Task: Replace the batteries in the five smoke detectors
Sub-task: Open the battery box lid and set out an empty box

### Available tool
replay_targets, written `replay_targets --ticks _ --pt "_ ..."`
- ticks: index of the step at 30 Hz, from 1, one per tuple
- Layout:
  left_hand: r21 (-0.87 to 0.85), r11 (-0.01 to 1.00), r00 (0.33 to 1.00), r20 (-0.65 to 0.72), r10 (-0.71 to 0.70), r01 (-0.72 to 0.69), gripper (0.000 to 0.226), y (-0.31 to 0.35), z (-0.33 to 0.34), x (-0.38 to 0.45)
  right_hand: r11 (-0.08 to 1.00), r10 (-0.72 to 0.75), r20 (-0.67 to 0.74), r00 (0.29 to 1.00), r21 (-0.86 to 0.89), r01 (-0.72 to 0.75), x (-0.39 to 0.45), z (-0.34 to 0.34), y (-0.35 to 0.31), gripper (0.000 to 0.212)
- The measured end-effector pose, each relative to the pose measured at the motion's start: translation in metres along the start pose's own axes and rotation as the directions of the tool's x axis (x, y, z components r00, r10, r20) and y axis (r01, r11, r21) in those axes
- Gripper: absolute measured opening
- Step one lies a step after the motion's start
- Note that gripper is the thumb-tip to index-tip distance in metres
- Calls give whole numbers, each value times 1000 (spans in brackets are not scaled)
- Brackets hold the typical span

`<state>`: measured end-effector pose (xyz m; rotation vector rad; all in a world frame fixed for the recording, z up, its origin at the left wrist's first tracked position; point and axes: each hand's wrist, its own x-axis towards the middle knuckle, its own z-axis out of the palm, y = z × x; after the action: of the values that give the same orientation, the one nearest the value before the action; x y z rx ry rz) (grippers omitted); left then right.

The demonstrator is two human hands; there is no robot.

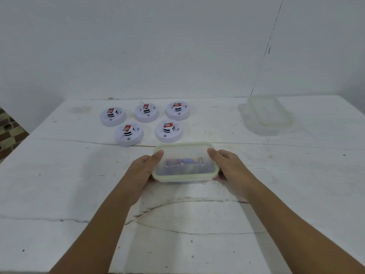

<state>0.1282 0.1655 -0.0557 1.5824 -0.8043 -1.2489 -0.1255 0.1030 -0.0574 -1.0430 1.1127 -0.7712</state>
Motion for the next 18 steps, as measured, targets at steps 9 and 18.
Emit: replay_targets --ticks 9,18 --pt "-19 1000 997 74 -9 10 61 1 -2 2 1000 2 26 1000 -6 -2 -2 0 -3 40" --pt "-40 998 984 174 -39 46 76 6 -8 10 998 -4 42 999 -62 7 -1 0 -7 31"
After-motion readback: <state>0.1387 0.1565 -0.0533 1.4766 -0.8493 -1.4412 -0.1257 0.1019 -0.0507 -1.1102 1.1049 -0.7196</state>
